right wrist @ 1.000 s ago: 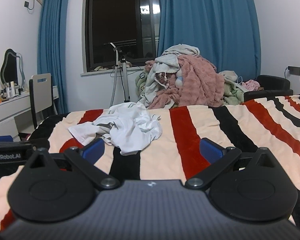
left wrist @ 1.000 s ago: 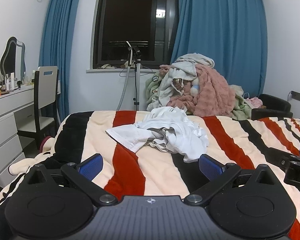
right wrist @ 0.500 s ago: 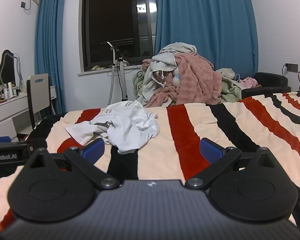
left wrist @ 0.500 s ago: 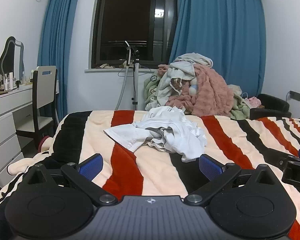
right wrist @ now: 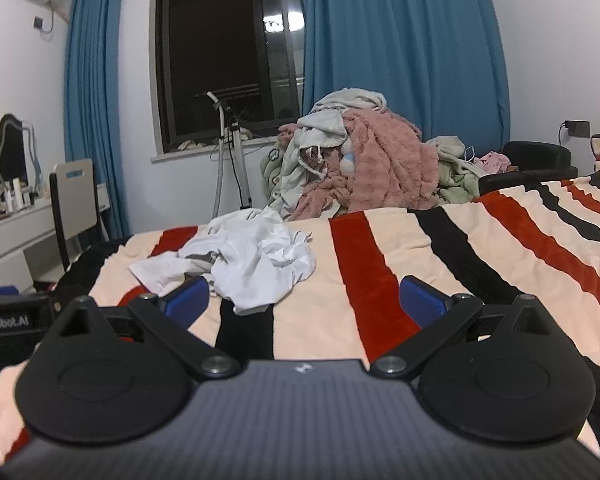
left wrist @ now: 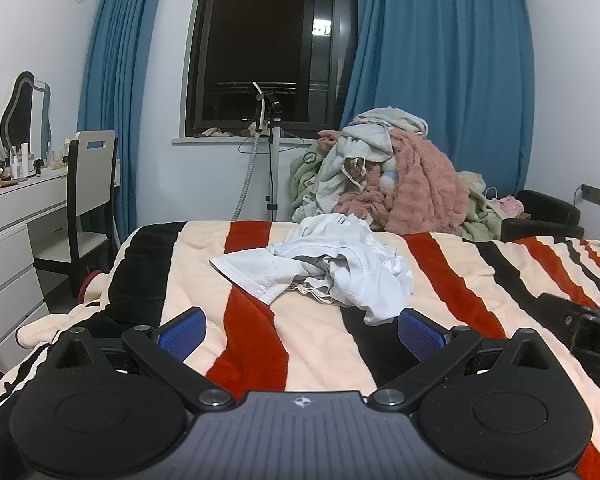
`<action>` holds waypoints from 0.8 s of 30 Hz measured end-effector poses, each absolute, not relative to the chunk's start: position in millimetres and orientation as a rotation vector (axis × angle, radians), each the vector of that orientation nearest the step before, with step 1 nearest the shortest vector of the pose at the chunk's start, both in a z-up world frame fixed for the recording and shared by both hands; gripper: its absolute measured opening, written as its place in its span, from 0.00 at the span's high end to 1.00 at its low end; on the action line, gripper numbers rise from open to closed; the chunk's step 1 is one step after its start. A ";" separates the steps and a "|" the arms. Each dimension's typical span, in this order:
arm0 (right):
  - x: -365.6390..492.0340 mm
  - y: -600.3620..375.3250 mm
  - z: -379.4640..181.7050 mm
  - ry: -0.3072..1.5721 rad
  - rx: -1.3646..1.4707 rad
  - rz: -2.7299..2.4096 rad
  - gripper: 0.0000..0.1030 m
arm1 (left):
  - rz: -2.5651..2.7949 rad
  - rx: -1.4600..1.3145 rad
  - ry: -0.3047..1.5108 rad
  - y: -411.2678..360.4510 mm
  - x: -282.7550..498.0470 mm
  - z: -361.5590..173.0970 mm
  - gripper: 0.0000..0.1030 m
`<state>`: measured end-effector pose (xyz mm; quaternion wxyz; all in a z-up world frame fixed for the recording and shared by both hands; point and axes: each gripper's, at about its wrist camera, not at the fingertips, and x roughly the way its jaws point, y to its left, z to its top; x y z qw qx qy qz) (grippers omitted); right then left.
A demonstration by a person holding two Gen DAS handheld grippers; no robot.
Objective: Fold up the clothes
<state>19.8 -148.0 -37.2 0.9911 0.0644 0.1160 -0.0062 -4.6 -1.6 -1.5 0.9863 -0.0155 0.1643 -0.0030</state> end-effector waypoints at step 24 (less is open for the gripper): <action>54.1 -221.5 9.9 0.028 0.380 -0.141 0.00 | 0.181 0.137 0.259 -17.2 118.7 -11.2 0.01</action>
